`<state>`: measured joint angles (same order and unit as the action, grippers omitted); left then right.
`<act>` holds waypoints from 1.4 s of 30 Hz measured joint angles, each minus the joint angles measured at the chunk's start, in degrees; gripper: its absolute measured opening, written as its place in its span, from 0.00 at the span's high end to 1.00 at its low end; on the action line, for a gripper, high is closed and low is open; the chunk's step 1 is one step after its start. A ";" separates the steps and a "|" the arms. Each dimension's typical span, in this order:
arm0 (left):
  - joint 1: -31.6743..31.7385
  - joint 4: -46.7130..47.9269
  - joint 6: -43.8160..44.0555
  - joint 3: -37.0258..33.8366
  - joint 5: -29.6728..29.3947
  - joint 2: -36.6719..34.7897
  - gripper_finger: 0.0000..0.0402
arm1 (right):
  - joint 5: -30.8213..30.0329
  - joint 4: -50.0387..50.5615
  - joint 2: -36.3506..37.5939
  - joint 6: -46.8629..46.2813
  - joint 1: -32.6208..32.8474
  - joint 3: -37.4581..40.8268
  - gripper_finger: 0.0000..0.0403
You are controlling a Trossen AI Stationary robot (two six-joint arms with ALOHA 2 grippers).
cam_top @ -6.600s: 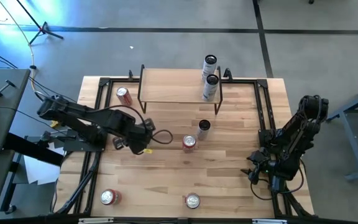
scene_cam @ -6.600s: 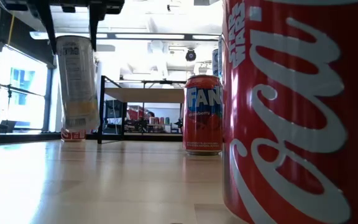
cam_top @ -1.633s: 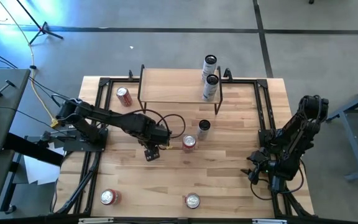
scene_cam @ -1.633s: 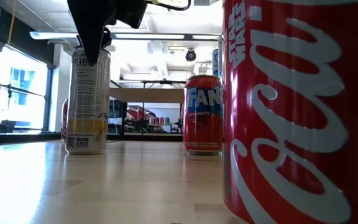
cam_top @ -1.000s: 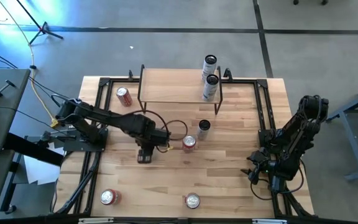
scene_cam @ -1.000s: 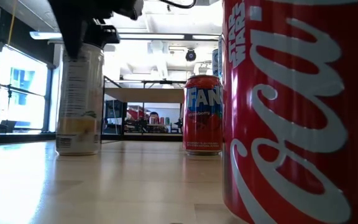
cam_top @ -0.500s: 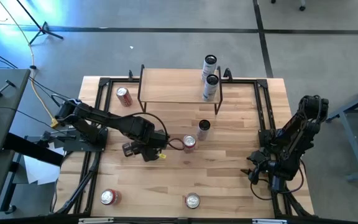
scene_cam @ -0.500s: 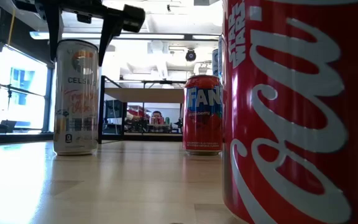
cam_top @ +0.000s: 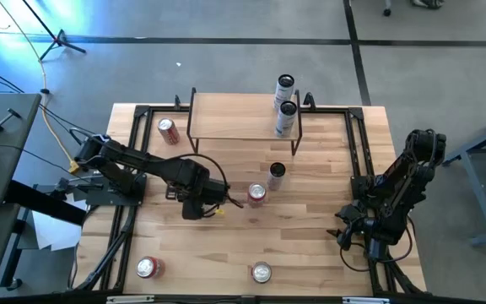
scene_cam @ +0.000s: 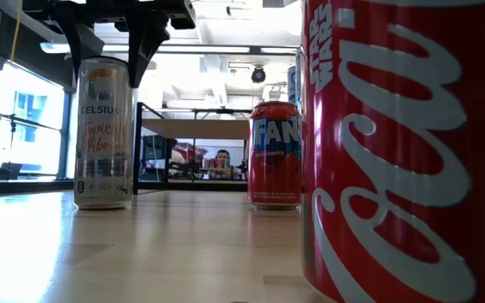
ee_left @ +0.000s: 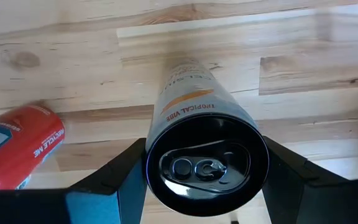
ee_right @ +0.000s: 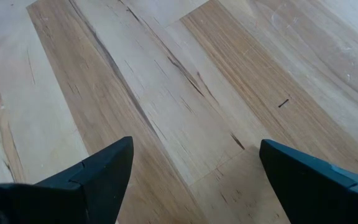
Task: Place canned beverage on shelf
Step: Put the left white yellow soda can on the shelf
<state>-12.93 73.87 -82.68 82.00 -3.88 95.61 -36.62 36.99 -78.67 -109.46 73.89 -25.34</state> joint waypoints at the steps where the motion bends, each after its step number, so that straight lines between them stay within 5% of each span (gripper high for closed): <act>1: 0.00 -0.01 0.01 0.00 0.00 0.00 0.47 | 0.00 -0.01 -0.01 0.01 -0.01 0.00 0.16; 6: -0.43 -0.05 2.86 -0.01 -0.24 0.00 0.46 | 0.00 0.00 -0.01 0.01 -0.01 0.00 0.16; 14: -0.39 -0.87 6.58 -0.24 -0.23 0.26 0.24 | 0.00 -0.01 -0.01 0.01 -0.01 0.00 0.16; 27: -1.14 1.12 11.85 4.88 0.20 0.22 0.22 | 0.00 -0.01 0.00 -0.01 -0.01 0.00 0.16; 36: -5.63 9.33 29.13 14.82 3.27 0.11 0.22 | -0.01 -0.01 -0.01 0.01 -0.01 0.00 0.16; 42: -9.94 11.37 49.22 20.83 4.51 0.09 0.22 | -0.02 -0.01 -0.01 0.00 -0.01 0.00 0.16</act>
<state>-22.87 85.24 -33.46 102.83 0.63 95.70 -36.64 36.97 -78.68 -109.46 73.89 -25.34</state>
